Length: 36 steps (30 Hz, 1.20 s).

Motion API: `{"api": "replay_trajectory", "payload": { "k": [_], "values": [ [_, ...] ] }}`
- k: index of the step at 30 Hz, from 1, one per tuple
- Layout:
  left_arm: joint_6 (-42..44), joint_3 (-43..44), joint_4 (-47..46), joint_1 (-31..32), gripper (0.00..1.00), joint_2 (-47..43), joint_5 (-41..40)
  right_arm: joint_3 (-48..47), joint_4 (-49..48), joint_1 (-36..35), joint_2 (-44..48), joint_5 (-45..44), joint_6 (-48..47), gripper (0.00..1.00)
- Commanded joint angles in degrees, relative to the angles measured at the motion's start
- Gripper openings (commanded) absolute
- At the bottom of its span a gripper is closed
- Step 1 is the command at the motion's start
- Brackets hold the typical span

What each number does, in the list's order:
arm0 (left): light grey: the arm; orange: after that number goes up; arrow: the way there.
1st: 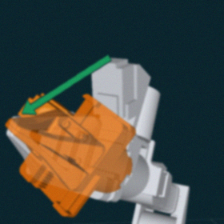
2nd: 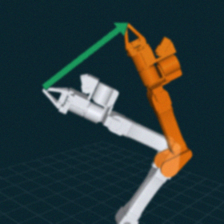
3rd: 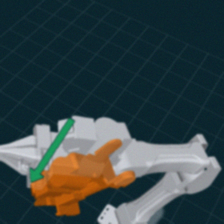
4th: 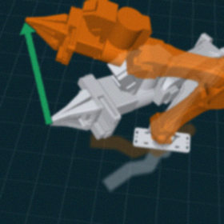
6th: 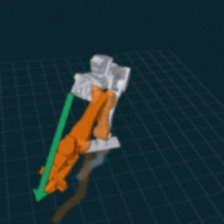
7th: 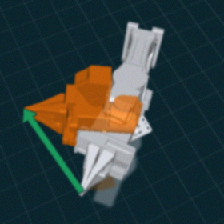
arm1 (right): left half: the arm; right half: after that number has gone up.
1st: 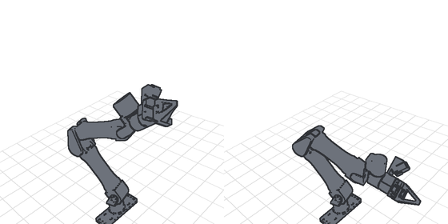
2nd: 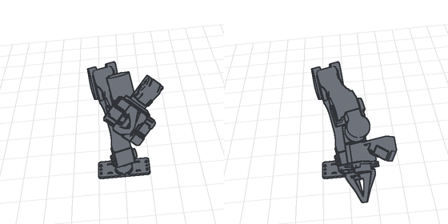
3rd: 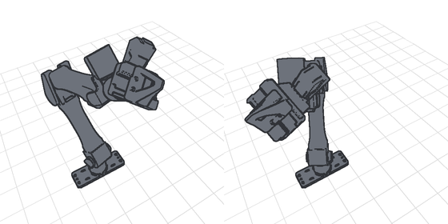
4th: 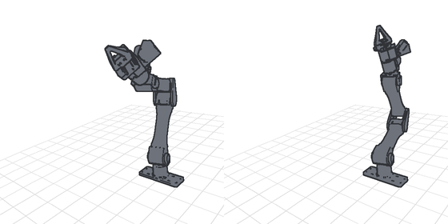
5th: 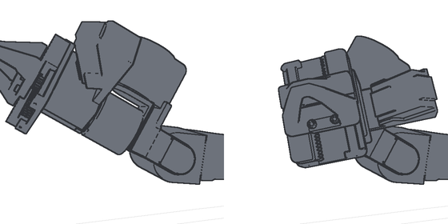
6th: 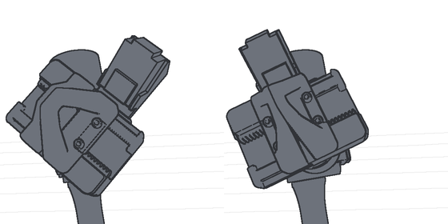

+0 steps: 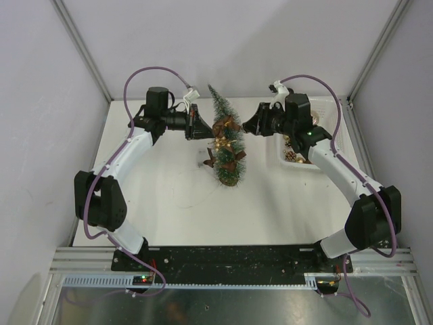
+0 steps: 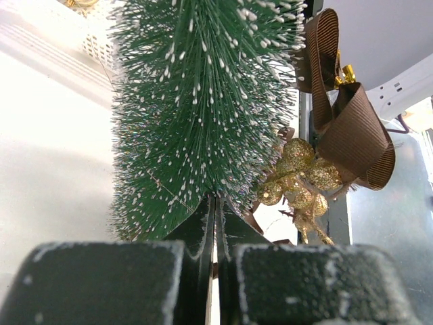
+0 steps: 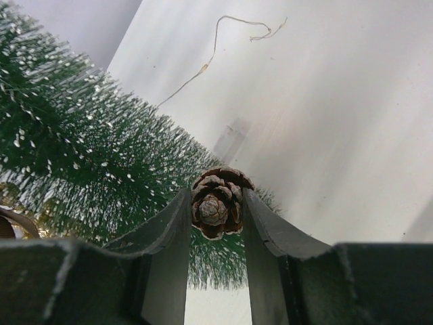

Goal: Decorate the small christmas tree

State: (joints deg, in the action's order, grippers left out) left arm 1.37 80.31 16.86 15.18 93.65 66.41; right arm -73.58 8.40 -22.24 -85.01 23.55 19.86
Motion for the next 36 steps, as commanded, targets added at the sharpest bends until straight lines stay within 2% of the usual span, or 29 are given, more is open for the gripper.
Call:
{"api": "replay_trajectory", "payload": {
  "k": [1,36],
  "values": [
    [-0.9,1.2,-1.0,-0.4,0.00,-1.9,1.9,-0.3,1.5,-0.6,-0.2,-1.3,-1.9,0.11],
    [-2.3,2.2,-1.0,0.3,0.00,-1.2,0.8,10.6,0.1,1.4,7.5,-1.4,-2.1,0.11]
  ]
}}
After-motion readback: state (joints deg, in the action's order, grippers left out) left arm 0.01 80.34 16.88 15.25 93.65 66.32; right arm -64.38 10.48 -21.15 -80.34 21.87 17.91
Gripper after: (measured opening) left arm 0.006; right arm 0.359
